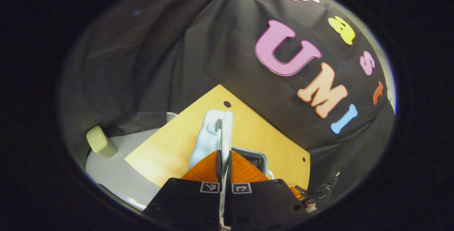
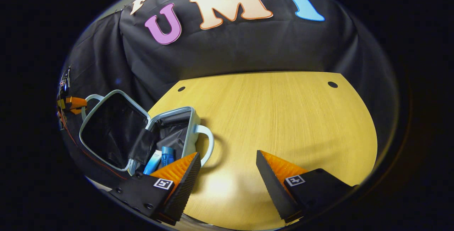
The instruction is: First open the suitcase, pack the skin care products into it, and then close the suitcase.
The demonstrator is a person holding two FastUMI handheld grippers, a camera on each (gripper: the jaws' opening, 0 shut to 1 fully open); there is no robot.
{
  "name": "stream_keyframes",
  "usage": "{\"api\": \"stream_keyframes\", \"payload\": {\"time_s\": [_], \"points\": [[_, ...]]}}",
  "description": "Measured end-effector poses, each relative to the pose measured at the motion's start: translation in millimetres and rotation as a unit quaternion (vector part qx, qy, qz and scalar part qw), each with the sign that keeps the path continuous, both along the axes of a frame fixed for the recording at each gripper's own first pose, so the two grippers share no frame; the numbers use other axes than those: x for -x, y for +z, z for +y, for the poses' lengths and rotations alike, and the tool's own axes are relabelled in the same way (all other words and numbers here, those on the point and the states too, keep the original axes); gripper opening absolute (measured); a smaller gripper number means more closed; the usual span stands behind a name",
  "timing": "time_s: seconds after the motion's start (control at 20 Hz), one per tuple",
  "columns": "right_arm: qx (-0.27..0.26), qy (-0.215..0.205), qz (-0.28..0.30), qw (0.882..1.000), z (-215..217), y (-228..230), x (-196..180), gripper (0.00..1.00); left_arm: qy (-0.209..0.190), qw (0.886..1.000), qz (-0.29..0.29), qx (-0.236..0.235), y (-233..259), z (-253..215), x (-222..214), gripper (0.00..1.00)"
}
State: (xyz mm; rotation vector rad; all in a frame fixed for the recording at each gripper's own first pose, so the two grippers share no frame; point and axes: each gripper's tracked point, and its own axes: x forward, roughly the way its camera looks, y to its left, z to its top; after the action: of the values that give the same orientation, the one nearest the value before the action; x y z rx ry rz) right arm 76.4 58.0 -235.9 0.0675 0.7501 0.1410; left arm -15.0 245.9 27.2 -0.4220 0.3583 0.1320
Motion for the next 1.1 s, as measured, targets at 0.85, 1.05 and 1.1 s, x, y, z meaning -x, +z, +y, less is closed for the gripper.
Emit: {"api": "stream_keyframes", "payload": {"time_s": [0.85,1.05,1.1], "points": [[-0.015,-0.057,-0.036,0.998,-89.2,34.9,29.3,0.98,-0.212,0.976,0.043,0.034,-78.1,-244.8,-92.4,0.0],[-0.012,-0.067,-0.047,0.997,-94.4,39.0,28.1,0.98,-0.235,0.968,0.085,0.031,-119.0,-274.0,-105.2,0.0],[-0.012,-0.069,-0.046,0.996,-95.5,38.9,27.9,0.98,-0.239,0.966,0.096,0.028,-130.6,-279.6,-108.0,0.0]]}}
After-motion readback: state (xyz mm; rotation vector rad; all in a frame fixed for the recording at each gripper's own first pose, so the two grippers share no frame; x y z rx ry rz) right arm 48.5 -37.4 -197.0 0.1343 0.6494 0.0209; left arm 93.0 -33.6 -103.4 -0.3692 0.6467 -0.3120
